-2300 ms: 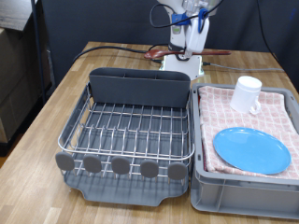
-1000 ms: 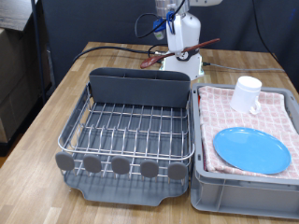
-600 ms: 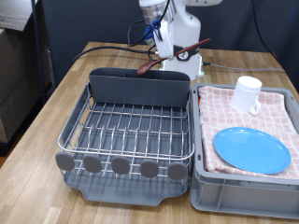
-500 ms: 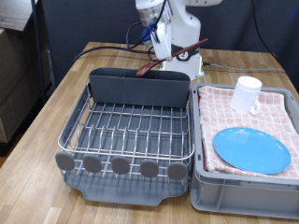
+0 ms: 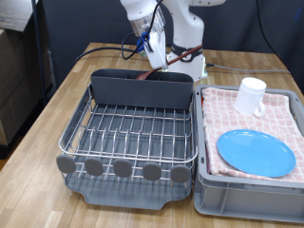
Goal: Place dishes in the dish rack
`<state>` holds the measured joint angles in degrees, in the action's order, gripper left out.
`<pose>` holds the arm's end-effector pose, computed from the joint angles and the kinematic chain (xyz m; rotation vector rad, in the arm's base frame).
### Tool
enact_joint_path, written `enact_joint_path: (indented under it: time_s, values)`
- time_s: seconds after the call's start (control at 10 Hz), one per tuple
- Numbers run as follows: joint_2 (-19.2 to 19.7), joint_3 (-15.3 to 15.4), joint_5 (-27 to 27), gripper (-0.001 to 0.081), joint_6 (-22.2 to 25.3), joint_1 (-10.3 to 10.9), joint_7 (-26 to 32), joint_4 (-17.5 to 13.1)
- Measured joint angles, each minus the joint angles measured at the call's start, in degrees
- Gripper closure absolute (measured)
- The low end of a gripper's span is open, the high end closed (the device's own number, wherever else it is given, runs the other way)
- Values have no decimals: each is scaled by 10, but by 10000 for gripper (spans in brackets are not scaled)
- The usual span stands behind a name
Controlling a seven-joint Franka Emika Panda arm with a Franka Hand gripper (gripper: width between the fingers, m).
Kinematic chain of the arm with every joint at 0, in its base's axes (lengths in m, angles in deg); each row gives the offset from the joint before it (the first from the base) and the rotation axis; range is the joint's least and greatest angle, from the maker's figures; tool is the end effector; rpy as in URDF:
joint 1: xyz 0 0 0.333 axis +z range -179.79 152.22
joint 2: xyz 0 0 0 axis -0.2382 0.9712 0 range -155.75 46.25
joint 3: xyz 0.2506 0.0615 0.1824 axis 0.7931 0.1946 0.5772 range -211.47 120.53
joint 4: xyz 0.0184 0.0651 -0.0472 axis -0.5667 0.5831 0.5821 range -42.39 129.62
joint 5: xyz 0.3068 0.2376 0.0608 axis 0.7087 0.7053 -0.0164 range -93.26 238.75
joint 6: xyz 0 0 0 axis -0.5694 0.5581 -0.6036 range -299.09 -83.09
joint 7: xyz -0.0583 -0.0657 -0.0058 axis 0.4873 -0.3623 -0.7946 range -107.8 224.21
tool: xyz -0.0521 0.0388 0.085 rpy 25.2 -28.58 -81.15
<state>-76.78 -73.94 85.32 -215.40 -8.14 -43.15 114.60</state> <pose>0.3258 -0.1117 0.2910 -1.2359 2.6937 0.5369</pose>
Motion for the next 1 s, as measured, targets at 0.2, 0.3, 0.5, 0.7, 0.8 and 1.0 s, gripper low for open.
enact_joint_path:
  time_s: [0.2, 0.3, 0.5, 0.7, 0.8, 1.0]
  values:
    - [15, 0, -3, 716, -31, -1, -2, 2]
    - [20, 5, -13, 716, -46, -5, -9, 3]
    - [21, 27, -55, 563, -68, -17, -51, 3]
    - [21, 67, -136, 400, -78, -43, -127, 2]
    - [19, 104, -202, 218, -82, -65, -189, 1]
    - [4, 180, -300, 73, -77, -91, -310, -4]
